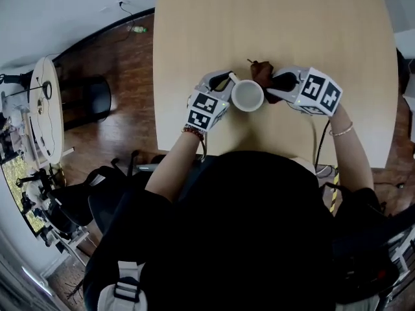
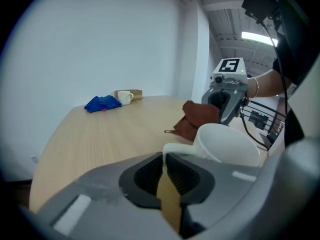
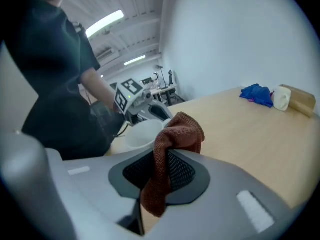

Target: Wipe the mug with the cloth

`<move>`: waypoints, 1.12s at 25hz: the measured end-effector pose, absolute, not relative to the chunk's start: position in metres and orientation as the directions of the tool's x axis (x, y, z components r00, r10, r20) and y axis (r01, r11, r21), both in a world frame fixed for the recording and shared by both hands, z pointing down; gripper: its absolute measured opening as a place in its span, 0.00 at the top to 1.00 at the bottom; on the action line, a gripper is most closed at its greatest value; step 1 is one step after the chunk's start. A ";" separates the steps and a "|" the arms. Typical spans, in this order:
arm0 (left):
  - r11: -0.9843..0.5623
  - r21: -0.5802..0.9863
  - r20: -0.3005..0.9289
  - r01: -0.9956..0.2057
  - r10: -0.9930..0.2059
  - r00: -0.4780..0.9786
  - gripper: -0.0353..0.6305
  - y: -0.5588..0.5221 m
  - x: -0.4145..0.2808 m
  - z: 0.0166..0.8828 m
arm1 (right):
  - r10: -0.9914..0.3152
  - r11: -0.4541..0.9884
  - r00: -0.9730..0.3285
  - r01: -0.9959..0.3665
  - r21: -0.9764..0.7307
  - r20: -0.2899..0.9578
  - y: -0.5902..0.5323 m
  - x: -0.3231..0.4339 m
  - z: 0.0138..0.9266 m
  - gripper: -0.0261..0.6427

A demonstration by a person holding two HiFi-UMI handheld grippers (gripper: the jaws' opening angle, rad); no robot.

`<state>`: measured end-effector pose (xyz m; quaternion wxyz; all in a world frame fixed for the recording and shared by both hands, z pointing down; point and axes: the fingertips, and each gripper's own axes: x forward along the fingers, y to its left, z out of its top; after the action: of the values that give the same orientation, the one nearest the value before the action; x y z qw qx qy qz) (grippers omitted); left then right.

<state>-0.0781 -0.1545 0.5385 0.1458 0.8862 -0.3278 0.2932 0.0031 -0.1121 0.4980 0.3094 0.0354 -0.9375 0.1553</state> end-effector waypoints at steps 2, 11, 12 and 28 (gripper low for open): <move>-0.716 0.064 0.624 -0.695 -0.515 0.588 0.90 -0.154 -0.081 0.539 | 0.011 0.932 -0.845 -0.185 -0.312 0.535 -0.109 0.007 0.486 0.86; -0.581 0.062 0.646 -0.812 -0.596 0.477 0.90 -0.144 -0.089 0.539 | -0.116 0.891 -0.739 -0.372 -0.259 0.664 -0.108 0.006 0.536 0.86; -0.570 0.064 0.646 -0.819 -0.602 0.469 0.90 -0.143 -0.090 0.539 | -0.129 0.887 -0.715 -0.393 -0.243 0.687 -0.110 0.005 0.541 0.86; -0.318 0.132 0.674 -0.939 -0.666 0.320 0.90 -0.136 -0.100 0.545 | -0.204 0.661 -0.865 -0.467 -0.588 0.458 -0.101 0.026 0.486 0.86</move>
<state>-0.1005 -0.1364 0.5447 0.2624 0.7689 -0.5218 0.2601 0.0259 -0.1005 0.4857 0.1795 0.1875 -0.8935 0.3665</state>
